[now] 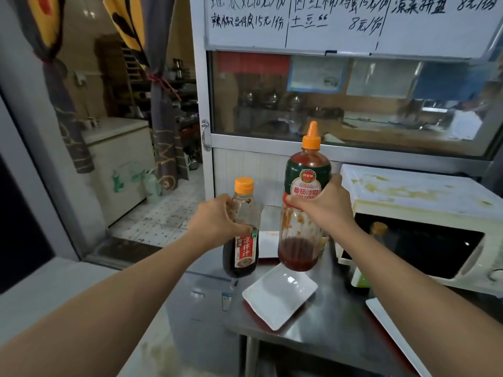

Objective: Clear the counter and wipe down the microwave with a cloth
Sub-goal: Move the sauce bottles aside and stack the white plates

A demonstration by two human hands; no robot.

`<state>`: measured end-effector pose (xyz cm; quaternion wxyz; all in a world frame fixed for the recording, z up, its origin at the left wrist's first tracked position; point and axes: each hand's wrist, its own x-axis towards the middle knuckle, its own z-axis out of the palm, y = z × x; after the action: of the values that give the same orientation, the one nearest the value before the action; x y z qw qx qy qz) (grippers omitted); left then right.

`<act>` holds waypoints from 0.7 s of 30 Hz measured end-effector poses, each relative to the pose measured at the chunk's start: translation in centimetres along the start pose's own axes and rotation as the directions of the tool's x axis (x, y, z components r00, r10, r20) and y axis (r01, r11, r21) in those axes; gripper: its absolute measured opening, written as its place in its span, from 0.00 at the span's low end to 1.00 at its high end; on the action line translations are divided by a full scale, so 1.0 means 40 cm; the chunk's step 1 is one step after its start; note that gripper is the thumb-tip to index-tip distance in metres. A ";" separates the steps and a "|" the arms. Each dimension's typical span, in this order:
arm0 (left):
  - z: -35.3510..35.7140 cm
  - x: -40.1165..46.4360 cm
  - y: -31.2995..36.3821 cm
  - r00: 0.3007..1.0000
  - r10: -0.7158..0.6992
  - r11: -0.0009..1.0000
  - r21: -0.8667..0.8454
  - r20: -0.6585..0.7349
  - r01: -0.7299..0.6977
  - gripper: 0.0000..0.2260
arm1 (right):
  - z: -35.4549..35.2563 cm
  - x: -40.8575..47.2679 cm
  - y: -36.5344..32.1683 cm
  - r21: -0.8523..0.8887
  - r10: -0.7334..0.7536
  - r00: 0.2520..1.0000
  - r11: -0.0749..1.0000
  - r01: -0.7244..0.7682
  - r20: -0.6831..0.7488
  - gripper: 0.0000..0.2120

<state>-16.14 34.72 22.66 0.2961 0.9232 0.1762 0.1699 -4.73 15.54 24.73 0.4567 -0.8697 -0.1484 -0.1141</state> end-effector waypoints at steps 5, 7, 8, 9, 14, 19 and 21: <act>0.038 0.174 -0.026 0.999 0.020 1.000 -0.023 0.046 -0.019 0.25 | 0.083 0.137 0.031 -0.008 0.027 1.000 1.000 -0.027 -0.012 0.41; 0.051 0.244 -0.037 0.998 0.029 1.000 -0.014 0.052 -0.028 0.25 | 0.104 0.196 0.044 -0.016 0.037 0.999 0.999 -0.038 -0.013 0.42; 0.058 0.277 -0.041 0.998 0.033 0.999 -0.012 0.052 -0.033 0.25 | 0.110 0.224 0.049 -0.017 0.042 0.999 0.999 -0.043 -0.015 0.42; 0.064 0.309 -0.044 0.998 0.037 0.999 -0.007 0.052 -0.037 0.25 | 0.115 0.250 0.053 -0.016 0.047 0.999 0.999 -0.048 -0.020 0.42; 0.104 0.450 -0.052 0.995 0.026 0.996 -0.088 0.096 -0.017 0.24 | 0.137 0.359 0.078 0.008 0.057 0.997 0.998 -0.056 -0.057 0.41; 0.162 0.592 -0.056 0.987 0.108 0.992 -0.076 0.120 -0.099 0.24 | 0.164 0.455 0.115 0.030 0.107 0.989 0.994 -0.104 -0.100 0.40; 0.187 0.650 -0.059 0.981 0.135 0.988 -0.092 0.138 -0.123 0.24 | 0.176 0.486 0.131 0.042 0.132 0.983 0.991 -0.127 -0.127 0.39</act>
<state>9.33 43.93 20.94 0.3346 0.9294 0.0868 0.1289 15.68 21.54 23.31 0.4865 -0.8604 -0.0636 -0.1378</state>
